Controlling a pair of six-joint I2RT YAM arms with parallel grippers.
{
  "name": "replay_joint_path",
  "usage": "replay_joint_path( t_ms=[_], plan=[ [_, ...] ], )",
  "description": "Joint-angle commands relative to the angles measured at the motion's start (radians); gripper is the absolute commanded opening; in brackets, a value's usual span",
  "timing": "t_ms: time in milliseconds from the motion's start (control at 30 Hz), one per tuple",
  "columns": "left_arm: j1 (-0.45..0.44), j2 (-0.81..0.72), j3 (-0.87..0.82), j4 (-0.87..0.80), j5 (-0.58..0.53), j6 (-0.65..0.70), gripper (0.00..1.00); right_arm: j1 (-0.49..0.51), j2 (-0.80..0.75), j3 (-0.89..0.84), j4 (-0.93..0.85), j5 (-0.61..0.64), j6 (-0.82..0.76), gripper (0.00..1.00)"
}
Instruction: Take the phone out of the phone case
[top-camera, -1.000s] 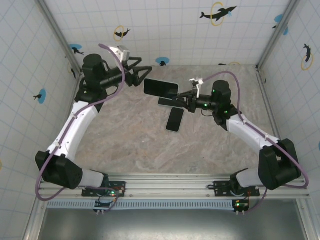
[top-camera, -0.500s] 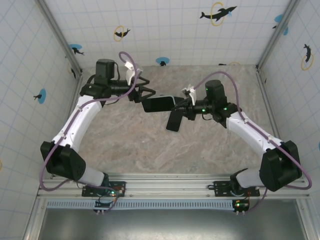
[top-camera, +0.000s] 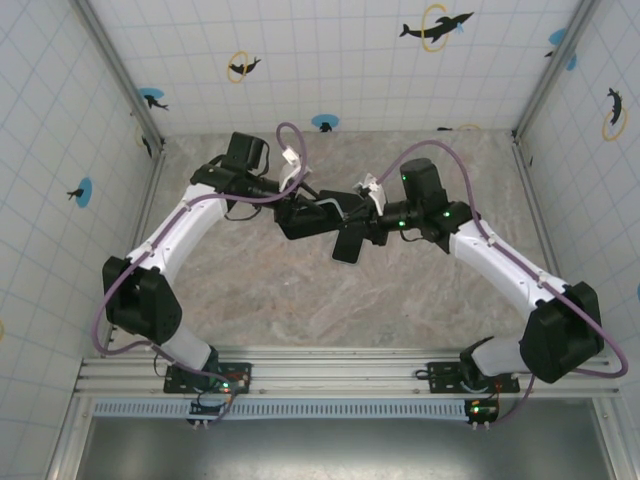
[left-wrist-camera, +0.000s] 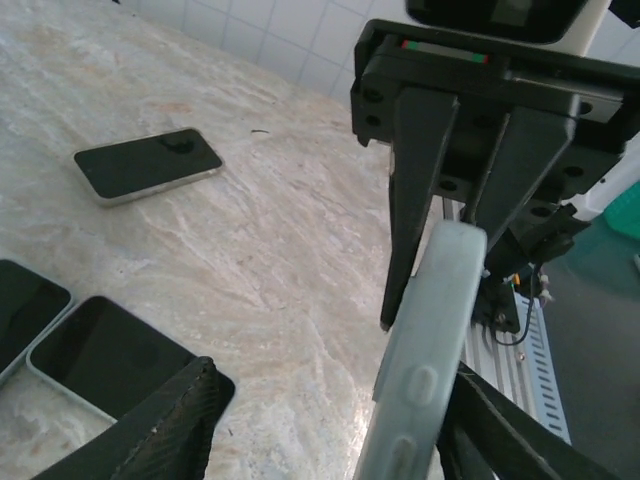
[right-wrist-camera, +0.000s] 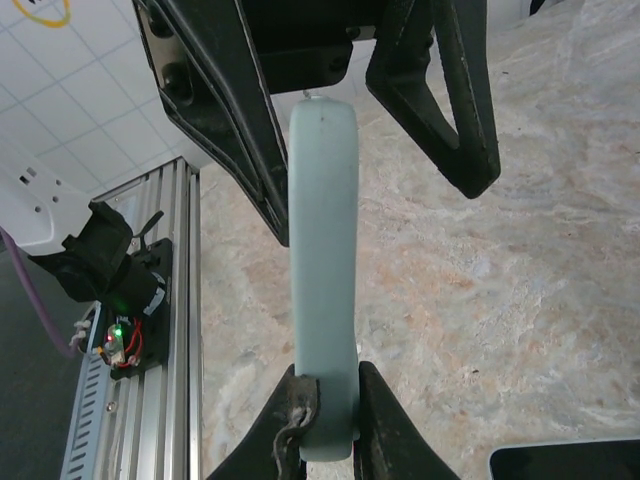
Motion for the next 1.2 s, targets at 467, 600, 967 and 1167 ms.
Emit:
replay_joint_path(
  t_ms=[467, 600, 967, 1167],
  plan=[
    [0.002, 0.063, 0.073, -0.087, 0.133, 0.075, 0.25, 0.020, 0.030, 0.102, 0.008, -0.029, -0.045, 0.00],
    [0.001, 0.064, 0.075, -0.094, 0.137, 0.070, 0.19, 0.022, 0.030, 0.099, 0.006, -0.032, -0.056, 0.00],
    [0.003, 0.050, 0.065, -0.036, 0.166, -0.002, 0.08, 0.021, 0.018, 0.044, 0.035, -0.040, -0.091, 0.17],
    [0.003, 0.004, 0.005, 0.127, 0.142, -0.126, 0.05, 0.020, 0.007, 0.010, 0.083, -0.015, -0.072, 0.31]
  ],
)
